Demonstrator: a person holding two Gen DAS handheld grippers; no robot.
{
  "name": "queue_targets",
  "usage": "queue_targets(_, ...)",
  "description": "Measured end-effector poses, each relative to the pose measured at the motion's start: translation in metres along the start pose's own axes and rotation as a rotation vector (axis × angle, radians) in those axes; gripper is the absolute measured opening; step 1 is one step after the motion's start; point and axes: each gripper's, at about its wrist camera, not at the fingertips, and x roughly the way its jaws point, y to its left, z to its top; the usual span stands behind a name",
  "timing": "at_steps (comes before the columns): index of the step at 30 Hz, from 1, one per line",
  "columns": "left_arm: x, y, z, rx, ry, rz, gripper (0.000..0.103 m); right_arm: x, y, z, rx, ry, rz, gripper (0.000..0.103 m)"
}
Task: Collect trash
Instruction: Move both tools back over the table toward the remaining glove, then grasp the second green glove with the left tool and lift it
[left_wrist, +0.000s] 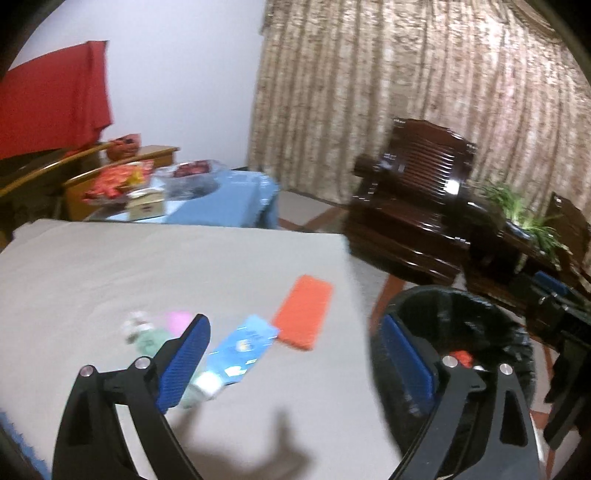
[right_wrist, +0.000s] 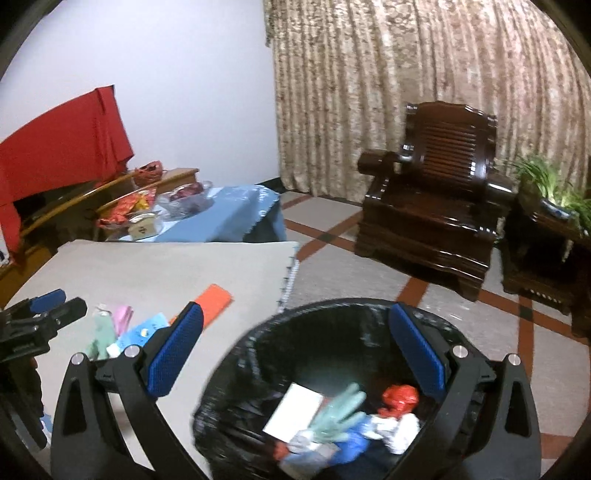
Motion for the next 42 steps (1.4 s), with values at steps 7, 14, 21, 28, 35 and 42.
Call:
queue_targets(7, -0.014, 0.046, -0.016, -0.046, 0.010, 0.099, 0.092, 0.018, 0.044, 0.009, -0.042, 0.019, 0.060, 0.098)
queue_targets(14, -0.016, 0.080, -0.026, -0.082, 0.029, 0.158, 0.092, 0.039, 0.078, 0.008, -0.061, 0.059, 0.093, 0.098)
queue_targets(21, -0.011, 0.107, -0.040, -0.118, 0.060, 0.200, 0.092, 0.057, 0.111, -0.003, -0.084, 0.103, 0.147, 0.098)
queue_targets(28, 0.004, 0.126, -0.048, -0.141, 0.092, 0.216, 0.091, 0.076, 0.144, -0.013, -0.114, 0.139, 0.179, 0.098)
queue_targets(35, 0.033, 0.137, -0.051, -0.142, 0.143, 0.214, 0.086, 0.103, 0.164, -0.022, -0.142, 0.188, 0.166, 0.098)
queue_targets(42, 0.068, 0.147, -0.051, -0.148, 0.190, 0.200, 0.082, 0.127, 0.173, -0.025, -0.150, 0.207, 0.156, 0.098)
